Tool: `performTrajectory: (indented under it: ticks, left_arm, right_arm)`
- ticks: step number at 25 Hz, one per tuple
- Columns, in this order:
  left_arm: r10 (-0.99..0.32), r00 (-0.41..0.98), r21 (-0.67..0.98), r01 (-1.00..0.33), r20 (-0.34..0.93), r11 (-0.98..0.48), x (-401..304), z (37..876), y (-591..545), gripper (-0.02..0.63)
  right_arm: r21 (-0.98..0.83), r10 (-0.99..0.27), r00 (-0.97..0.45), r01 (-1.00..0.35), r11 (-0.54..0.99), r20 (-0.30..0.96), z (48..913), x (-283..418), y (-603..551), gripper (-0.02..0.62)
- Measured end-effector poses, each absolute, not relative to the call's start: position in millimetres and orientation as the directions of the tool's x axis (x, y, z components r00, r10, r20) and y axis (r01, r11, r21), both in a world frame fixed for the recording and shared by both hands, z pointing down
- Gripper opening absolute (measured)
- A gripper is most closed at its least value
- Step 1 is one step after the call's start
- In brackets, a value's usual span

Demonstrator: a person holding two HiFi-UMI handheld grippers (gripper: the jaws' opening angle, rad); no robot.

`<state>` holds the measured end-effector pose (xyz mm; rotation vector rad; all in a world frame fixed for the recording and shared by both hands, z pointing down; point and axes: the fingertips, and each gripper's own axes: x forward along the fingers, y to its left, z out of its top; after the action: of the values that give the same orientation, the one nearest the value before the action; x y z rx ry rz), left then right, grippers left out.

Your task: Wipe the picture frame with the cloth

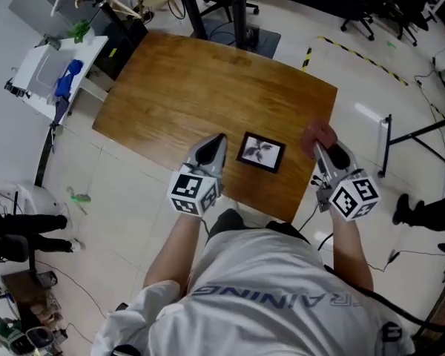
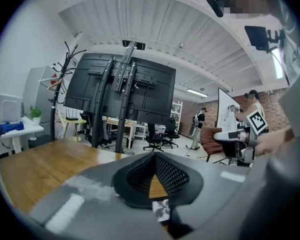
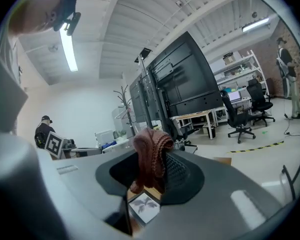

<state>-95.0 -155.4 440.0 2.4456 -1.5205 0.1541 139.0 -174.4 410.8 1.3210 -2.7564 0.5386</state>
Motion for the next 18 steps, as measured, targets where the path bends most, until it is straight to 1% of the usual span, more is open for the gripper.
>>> performTrajectory:
  ticks: [5, 10, 14, 18]
  left_arm:
    - [-0.821, 0.525, 0.182, -0.85, 0.224, -0.494, -118, 448, -188, 0.003]
    - [-0.767, 0.588, 0.199, -0.809, 0.258, -0.553, -114, 465, -195, 0.003]
    - [-0.719, 0.622, 0.222, -0.783, 0.311, -0.581, -94, 496, -189, 0.003]
    - [-0.647, 0.647, 0.245, -0.758, 0.403, -0.605, -75, 546, -172, 0.003]
  right_arm:
    - [-0.287, -0.811, -0.547, -0.826, 0.485, 0.207, 417, 121, -183, 0.121]
    - [-0.293, -0.839, -0.493, -0.857, 0.423, 0.229, 424, 116, -184, 0.12]
    - [-0.317, -0.837, -0.488, -0.857, 0.406, 0.247, 435, 117, -187, 0.12]
    - [-0.356, -0.796, -0.531, -0.832, 0.425, 0.292, 468, 99, -194, 0.12]
